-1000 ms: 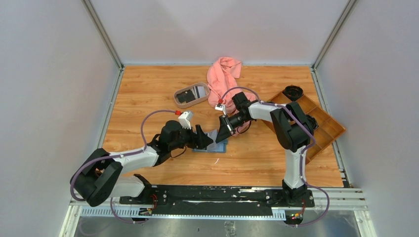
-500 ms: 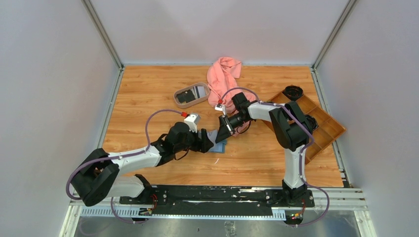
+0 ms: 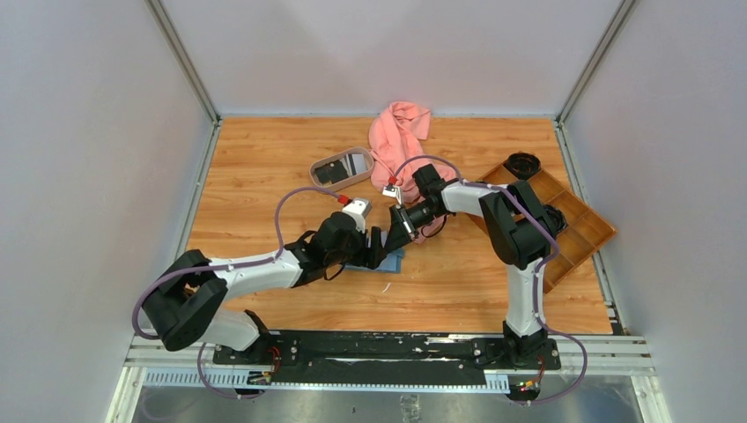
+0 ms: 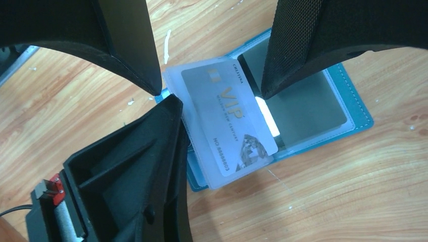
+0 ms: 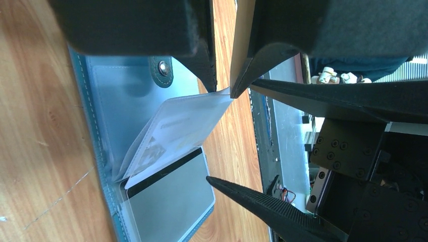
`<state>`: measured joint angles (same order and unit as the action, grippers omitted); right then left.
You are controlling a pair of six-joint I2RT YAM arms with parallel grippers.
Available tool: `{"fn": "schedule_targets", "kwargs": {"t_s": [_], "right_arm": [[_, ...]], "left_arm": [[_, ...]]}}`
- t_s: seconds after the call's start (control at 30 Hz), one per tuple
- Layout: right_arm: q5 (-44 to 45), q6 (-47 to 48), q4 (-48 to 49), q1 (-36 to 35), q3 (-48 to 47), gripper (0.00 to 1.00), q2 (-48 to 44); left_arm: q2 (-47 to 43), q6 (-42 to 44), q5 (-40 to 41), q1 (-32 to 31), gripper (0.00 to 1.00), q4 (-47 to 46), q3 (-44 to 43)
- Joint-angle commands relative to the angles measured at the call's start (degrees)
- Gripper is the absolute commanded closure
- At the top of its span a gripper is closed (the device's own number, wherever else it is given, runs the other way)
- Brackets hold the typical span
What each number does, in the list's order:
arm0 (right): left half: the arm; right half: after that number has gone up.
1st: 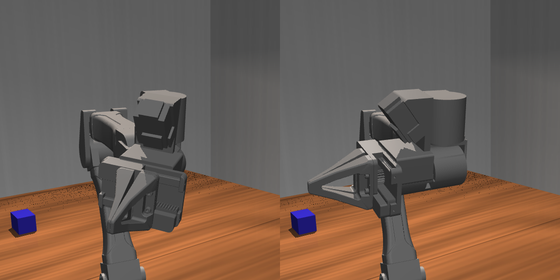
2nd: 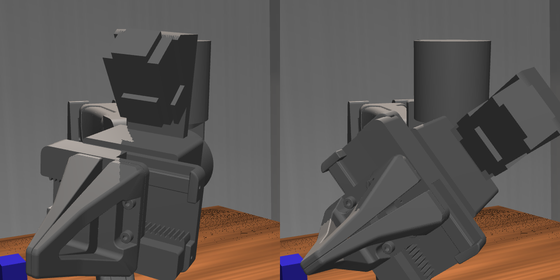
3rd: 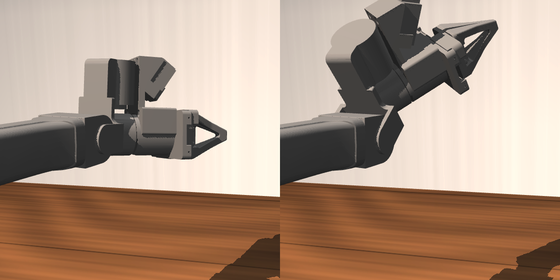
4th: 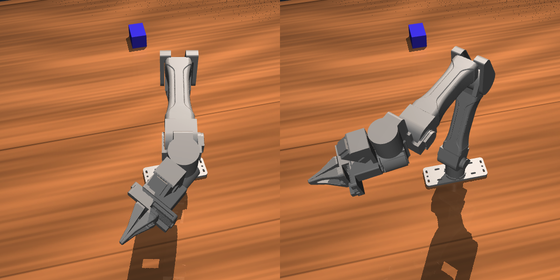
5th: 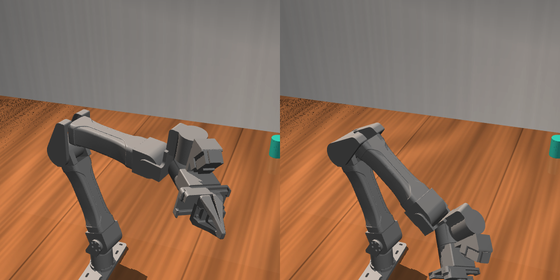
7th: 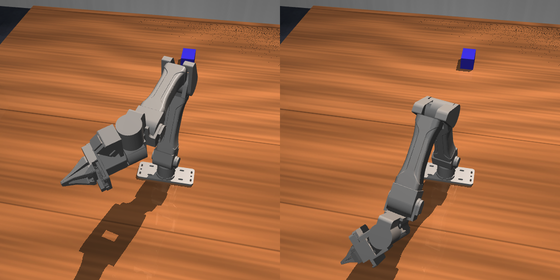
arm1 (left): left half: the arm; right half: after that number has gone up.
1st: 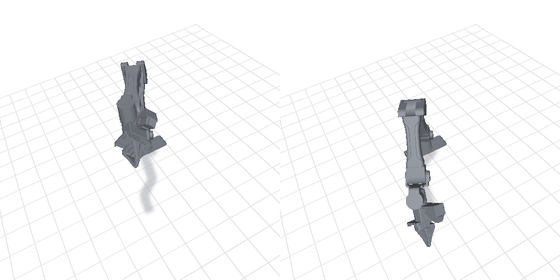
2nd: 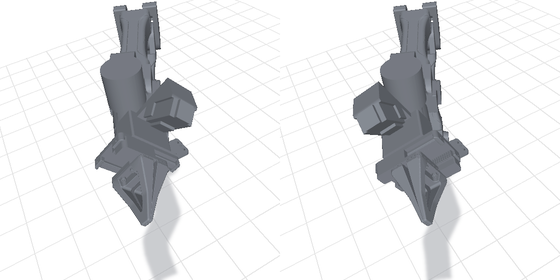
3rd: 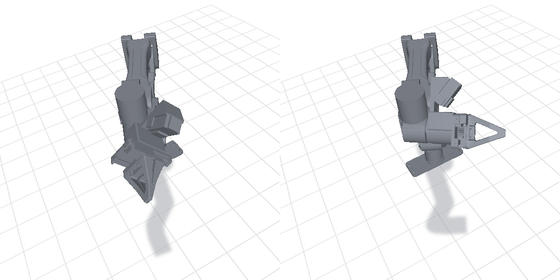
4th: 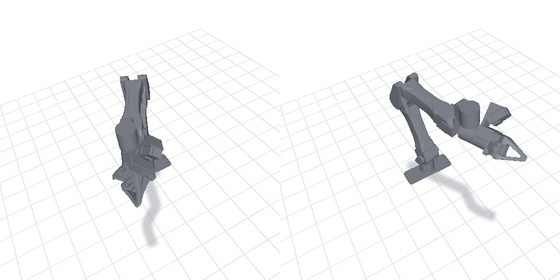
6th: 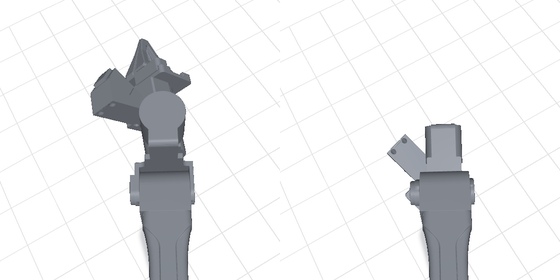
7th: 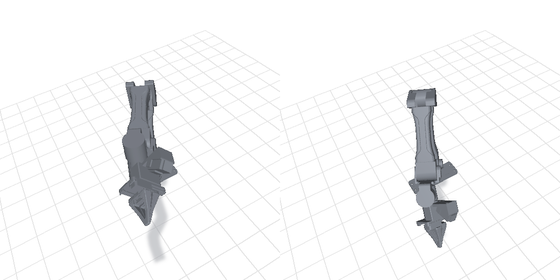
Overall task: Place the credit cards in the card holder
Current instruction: Turn over the card slot in the card holder.
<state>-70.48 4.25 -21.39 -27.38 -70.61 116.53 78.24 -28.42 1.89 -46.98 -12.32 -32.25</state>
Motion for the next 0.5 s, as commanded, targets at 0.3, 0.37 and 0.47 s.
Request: {"fn": "schedule_targets", "kwargs": {"t_s": [0.3,0.37,0.47], "right_arm": [[-0.76,-0.32,-0.15,-0.53,-1.43,0.80,1.33],[-0.80,-0.32,-0.15,-0.57,-1.44,0.80,1.33],[-0.85,-0.38,-0.15,-0.61,-1.45,0.80,1.33]], "left_arm": [[4.05,1.89,1.79,-0.48,0.26,3.02,-3.86],[4.37,1.80,1.97,-0.48,0.26,3.08,-3.83],[4.04,1.76,2.02,-0.48,0.28,3.03,-3.49]]}}
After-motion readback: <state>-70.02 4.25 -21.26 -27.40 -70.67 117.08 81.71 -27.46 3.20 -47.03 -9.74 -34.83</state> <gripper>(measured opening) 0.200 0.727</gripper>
